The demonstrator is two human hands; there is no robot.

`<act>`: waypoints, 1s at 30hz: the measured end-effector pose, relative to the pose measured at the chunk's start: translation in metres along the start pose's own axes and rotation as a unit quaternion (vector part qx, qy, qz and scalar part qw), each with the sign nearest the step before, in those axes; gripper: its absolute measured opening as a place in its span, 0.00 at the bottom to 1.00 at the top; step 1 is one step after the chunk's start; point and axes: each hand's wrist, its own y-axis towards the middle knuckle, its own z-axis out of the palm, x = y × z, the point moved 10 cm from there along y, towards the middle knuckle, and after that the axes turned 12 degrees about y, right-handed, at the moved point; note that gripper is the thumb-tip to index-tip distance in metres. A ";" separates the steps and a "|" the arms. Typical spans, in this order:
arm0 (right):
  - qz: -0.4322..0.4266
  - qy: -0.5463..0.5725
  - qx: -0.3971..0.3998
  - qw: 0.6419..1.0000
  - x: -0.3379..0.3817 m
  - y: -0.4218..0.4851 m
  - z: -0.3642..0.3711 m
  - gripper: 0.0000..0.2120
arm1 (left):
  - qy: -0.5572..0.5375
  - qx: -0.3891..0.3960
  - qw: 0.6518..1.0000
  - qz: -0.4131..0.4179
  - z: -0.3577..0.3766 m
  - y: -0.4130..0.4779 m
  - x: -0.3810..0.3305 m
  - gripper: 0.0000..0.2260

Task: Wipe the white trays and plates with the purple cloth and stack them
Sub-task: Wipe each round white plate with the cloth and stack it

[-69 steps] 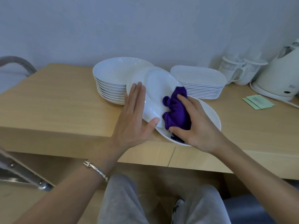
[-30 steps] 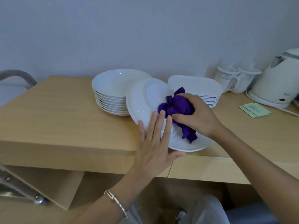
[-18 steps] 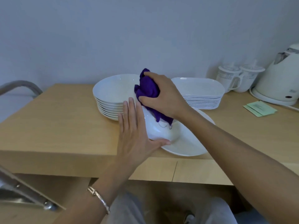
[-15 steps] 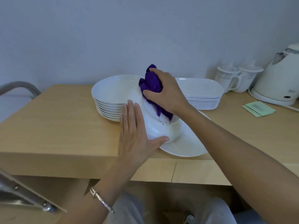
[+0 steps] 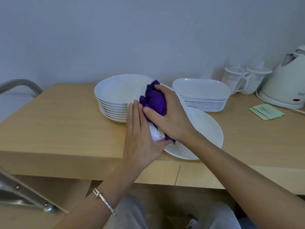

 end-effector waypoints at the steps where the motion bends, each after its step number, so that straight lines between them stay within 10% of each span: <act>1: -0.015 -0.002 -0.003 1.000 0.009 0.011 0.008 0.28 | -0.018 0.021 1.000 -0.012 0.004 0.001 0.002 0.59; 10: 0.044 -0.059 -0.061 0.995 -0.025 0.087 -0.022 0.20 | 0.006 -0.002 1.000 0.007 -0.005 -0.002 -0.002 0.58; 22: 0.140 -0.002 -0.074 0.987 -0.071 -0.034 -0.060 0.20 | -0.012 0.009 1.000 0.013 0.005 -0.002 0.003 0.54; 30: 0.143 -0.001 -0.049 0.989 -0.050 -0.044 -0.052 0.20 | -0.283 -0.007 0.945 -0.161 -0.018 -0.010 0.037 0.30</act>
